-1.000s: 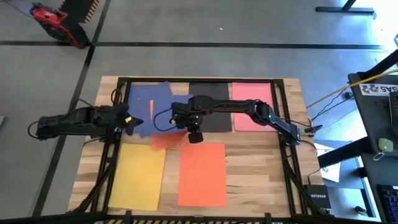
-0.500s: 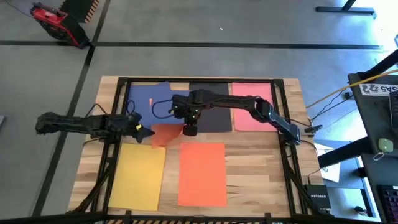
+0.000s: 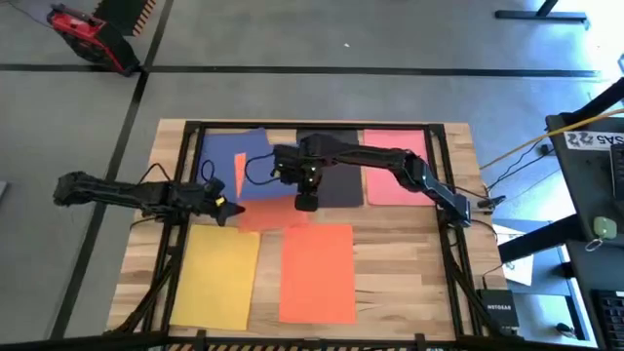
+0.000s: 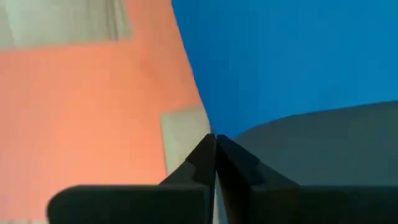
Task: Organize paper
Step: Move the blue paper to the bottom right of the table
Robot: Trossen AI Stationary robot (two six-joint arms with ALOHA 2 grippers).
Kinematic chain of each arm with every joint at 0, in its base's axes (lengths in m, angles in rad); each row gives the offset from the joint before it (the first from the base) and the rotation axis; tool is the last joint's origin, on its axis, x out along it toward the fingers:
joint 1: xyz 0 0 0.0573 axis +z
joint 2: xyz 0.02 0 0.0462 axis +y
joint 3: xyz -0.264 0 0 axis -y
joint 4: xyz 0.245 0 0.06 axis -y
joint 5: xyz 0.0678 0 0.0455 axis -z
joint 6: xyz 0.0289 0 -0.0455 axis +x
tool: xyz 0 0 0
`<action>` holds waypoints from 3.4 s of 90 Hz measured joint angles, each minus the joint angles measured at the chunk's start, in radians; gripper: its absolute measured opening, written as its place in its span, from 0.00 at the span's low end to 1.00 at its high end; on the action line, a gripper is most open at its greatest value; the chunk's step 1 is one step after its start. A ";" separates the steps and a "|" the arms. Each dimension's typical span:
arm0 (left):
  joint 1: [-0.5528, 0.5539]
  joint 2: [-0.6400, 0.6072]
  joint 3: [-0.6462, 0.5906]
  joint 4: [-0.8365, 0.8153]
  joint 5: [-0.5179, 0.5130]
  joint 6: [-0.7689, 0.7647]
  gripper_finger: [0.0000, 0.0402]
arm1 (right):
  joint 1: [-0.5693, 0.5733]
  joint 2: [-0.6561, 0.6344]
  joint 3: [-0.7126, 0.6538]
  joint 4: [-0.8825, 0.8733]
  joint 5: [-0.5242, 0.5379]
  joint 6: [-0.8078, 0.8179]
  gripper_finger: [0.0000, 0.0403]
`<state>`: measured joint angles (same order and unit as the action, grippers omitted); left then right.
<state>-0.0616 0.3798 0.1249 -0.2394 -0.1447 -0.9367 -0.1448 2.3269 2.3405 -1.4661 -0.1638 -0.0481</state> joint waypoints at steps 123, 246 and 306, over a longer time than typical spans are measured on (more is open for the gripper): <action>-0.026 -0.007 0.002 0.067 0.011 0.001 0.00 | 0.538 -0.133 -0.061 -0.105 -0.113 1.229 0.00; -0.026 -0.007 0.002 0.067 0.139 -0.023 0.00 | 1.060 -0.127 -0.207 0.036 0.021 1.480 0.00; -0.026 -0.007 0.002 0.065 0.138 -0.022 0.00 | 1.155 -0.125 -0.433 -0.011 -0.255 0.789 0.00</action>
<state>-0.0871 0.3729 0.1268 -0.1745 -0.0067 -0.9585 1.0100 2.2021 1.9077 -1.4767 -0.4187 0.7412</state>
